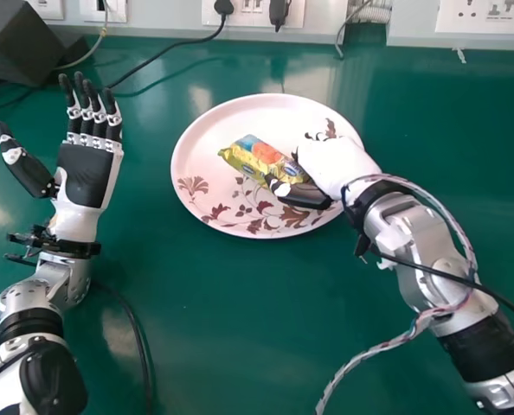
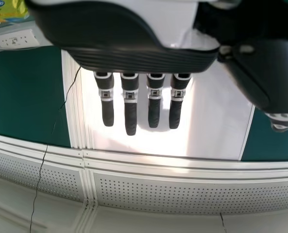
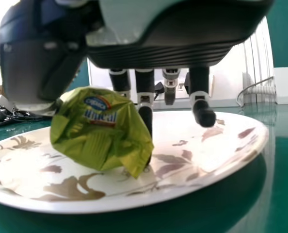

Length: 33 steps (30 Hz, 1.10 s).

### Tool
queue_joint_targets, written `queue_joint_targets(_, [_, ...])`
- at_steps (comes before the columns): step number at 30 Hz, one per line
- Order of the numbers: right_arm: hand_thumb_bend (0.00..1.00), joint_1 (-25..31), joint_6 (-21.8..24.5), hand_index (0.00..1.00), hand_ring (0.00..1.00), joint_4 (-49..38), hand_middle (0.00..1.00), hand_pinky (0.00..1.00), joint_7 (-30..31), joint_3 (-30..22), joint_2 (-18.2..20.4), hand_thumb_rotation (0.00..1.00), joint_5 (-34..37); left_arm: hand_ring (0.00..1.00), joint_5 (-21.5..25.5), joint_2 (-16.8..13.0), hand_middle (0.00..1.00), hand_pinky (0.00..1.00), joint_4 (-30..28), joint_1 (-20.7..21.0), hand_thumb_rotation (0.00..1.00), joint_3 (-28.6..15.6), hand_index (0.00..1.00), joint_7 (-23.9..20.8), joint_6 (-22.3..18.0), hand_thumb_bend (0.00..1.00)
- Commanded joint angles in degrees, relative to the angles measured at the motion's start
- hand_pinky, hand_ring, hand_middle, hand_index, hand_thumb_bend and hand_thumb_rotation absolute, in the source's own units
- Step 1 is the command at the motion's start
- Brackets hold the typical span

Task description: Pick up biscuit and place it in the plate

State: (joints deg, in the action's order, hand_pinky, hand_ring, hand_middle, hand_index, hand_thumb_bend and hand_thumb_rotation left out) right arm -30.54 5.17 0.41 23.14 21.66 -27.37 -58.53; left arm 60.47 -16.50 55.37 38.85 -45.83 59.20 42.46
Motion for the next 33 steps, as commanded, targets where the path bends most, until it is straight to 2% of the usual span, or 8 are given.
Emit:
queue_joint_targets(1, [0.54,2.6,-0.4,0.42,0.27,2.6,0.47,0.09,2.1,2.2,-0.9,0.00,0.1,0.81,-2.2,0.8,0.90,0.83,0.9,-2.9,0.44,1.2,0.86,-0.5,-2.3,0.96])
queue_joint_targets(9, [0.55,3.8,-1.6,0.44,0.37,2.6,0.47,0.22,1.4,2.6,-1.6,0.00,1.3,0.81,-2.3,1.1,0.89,0.84,-0.7,-3.6,0.44,0.9,0.85,-4.0,-2.8,0.97])
queue_joint_targets(18, [0.54,4.2,-1.1,0.47,0.44,2.2,0.48,0.30,2.5,3.7,-2.2,0.00,1.0,0.81,-2.2,0.7,0.89,0.84,-0.6,-4.5,0.45,1.4,0.85,-2.4,-0.8,0.98])
queue_joint_targets(19, [0.67,4.1,-0.9,0.49,0.45,2.1,0.49,0.32,3.0,3.9,-2.3,0.17,0.8,0.81,-2.2,0.7,0.89,0.84,-0.7,-4.7,0.45,1.5,0.85,-2.1,-0.5,0.98])
queue_joint_targets(21, [0.76,4.0,-0.3,0.52,0.48,2.0,0.52,0.35,3.9,4.3,-2.2,0.31,0.4,0.81,-2.0,1.0,0.89,0.84,-1.2,-5.0,0.46,1.6,0.85,-0.8,-0.4,0.98])
queue_joint_targets(24, [0.86,4.1,-0.1,0.56,0.55,2.3,0.61,0.44,3.8,4.6,-2.2,0.50,0.3,0.82,-2.2,2.8,0.89,0.84,-3.6,-5.6,0.45,1.5,0.84,-0.3,-3.6,0.98])
queue_joint_targets(28, [0.94,4.5,-0.1,0.57,0.65,2.0,0.72,0.54,3.0,4.1,-2.2,0.62,1.0,0.81,-2.8,3.5,0.89,0.83,-4.9,-6.2,0.44,2.0,0.84,-0.9,-6.1,0.97])
queue_joint_targets(33, [0.96,4.9,0.5,0.57,0.68,1.4,0.73,0.58,3.2,3.9,-2.3,0.68,1.1,0.82,-2.9,4.2,0.90,0.84,-5.8,-6.8,0.43,2.7,0.85,-1.2,-8.4,0.97])
